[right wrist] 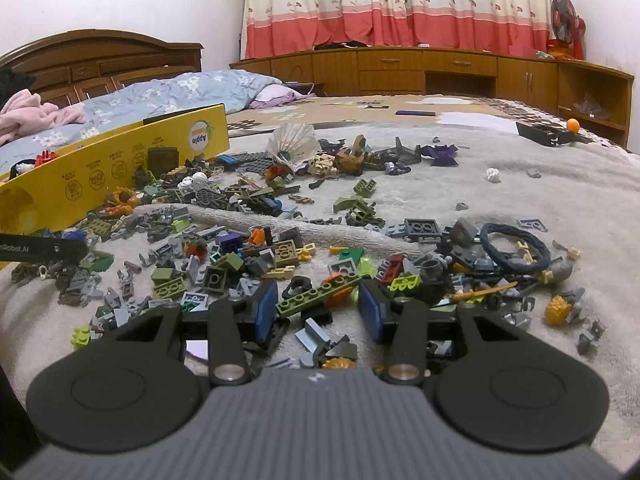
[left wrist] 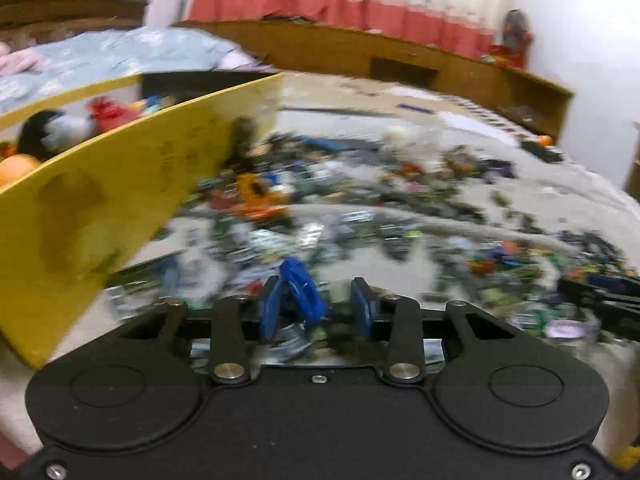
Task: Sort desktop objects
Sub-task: 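Grasp the long blue brick with the left gripper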
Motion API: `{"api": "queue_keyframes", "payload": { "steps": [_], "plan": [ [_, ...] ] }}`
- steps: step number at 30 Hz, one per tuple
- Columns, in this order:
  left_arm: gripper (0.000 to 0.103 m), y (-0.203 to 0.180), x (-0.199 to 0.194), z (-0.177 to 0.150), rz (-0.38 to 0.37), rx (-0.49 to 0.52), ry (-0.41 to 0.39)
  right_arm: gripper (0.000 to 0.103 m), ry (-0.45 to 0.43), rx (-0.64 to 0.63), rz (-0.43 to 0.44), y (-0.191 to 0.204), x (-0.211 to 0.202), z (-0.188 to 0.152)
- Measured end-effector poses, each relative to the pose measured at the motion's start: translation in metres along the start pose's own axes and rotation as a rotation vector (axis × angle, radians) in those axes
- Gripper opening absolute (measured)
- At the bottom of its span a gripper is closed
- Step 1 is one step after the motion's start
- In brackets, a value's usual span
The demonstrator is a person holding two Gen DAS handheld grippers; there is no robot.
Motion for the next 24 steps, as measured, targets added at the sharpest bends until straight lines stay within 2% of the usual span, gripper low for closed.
{"api": "queue_keyframes", "payload": {
  "steps": [4, 7, 12, 14, 16, 18, 21, 24],
  "plan": [
    [0.038, -0.024, -0.006, 0.002, -0.077, 0.020, -0.031, 0.051, 0.000, -0.001, 0.001, 0.000, 0.000, 0.000],
    [0.041, -0.031, -0.014, 0.004, -0.079, 0.044, -0.048, 0.051, -0.004, -0.001, 0.003, 0.000, 0.000, -0.001],
    [0.040, -0.022, -0.017, 0.000, -0.041, 0.060, -0.014, 0.051, -0.009, 0.005, 0.006, 0.000, -0.001, -0.001],
    [0.031, -0.021, -0.015, -0.002, -0.045, 0.064, -0.005, 0.051, -0.009, 0.005, 0.005, 0.000, -0.001, -0.001],
    [0.024, -0.026, -0.011, -0.002, -0.070, 0.064, 0.007, 0.052, -0.010, 0.006, 0.004, -0.001, -0.001, -0.001],
    [0.023, -0.037, -0.006, -0.002, -0.116, 0.066, 0.010, 0.052, -0.010, 0.005, 0.005, -0.001, -0.001, -0.001],
    [0.024, -0.054, -0.002, -0.002, -0.176, 0.071, 0.007, 0.052, -0.010, 0.006, 0.005, -0.001, -0.001, -0.001],
    [0.030, -0.065, -0.009, -0.004, -0.197, 0.108, -0.023, 0.052, -0.010, 0.004, 0.006, -0.001, -0.001, -0.001]
  ]
}}
Point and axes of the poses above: each gripper's, at about its wrist camera, not at the fingertips, and x roughly the way its jaws point, y to its left, z to its top, the point moved 5 cm from there along x, roughly the way its jaws point, and after that the axes turned 7 degrees about z, right-handed, at the moved point
